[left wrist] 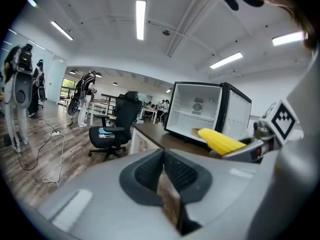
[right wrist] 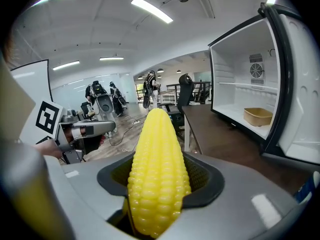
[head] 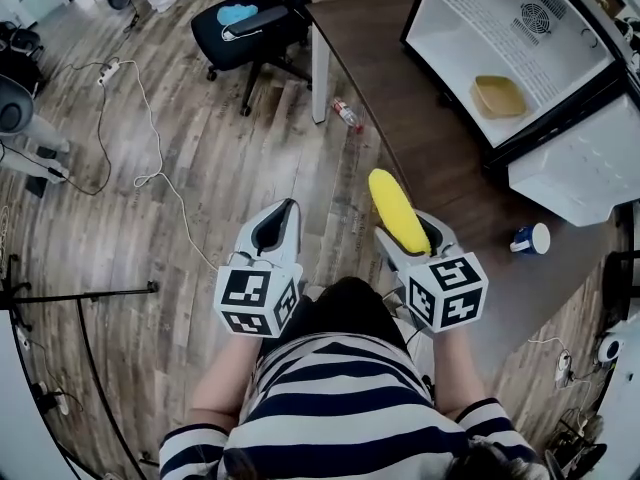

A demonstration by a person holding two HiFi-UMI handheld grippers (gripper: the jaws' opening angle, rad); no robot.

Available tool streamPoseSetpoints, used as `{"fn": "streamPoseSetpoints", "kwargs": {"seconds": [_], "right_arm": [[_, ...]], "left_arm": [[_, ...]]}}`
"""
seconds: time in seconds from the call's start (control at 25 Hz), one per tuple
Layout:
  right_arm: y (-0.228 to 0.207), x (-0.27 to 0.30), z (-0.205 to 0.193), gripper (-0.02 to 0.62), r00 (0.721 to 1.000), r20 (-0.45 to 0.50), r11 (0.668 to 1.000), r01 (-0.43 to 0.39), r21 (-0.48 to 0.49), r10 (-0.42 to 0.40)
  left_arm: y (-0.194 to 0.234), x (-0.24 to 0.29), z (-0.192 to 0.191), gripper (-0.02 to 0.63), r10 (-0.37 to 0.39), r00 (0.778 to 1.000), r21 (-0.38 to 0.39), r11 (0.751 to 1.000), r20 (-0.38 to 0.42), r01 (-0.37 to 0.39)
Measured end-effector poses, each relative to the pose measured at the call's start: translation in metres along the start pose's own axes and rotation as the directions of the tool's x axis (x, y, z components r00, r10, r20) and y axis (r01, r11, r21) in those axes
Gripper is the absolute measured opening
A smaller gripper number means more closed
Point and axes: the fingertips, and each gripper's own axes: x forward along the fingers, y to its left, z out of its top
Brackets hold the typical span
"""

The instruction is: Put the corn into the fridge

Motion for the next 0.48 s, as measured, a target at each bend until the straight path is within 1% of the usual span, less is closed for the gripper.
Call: {"fn": "streamPoseSetpoints", "kwargs": {"seconds": [0.28,0.48], "right_arm": [[-0.015,0.018,0.017,0.252,1.0,-0.001,1.0,0.005,0.003,-0.005],[-0.036,0.039,0.027,0.252,1.0,0.0,1.0,-0.003,0.012,0.003]], "left_arm": [[0.006,0.028,0.007,0.0,-0.017,1.0,-0.002,1.0,-0.014,0.017],[0.01,0.06,0.013,0.0,-0.019,1.0,0.004,1.0,-0.017,0.019]]}}
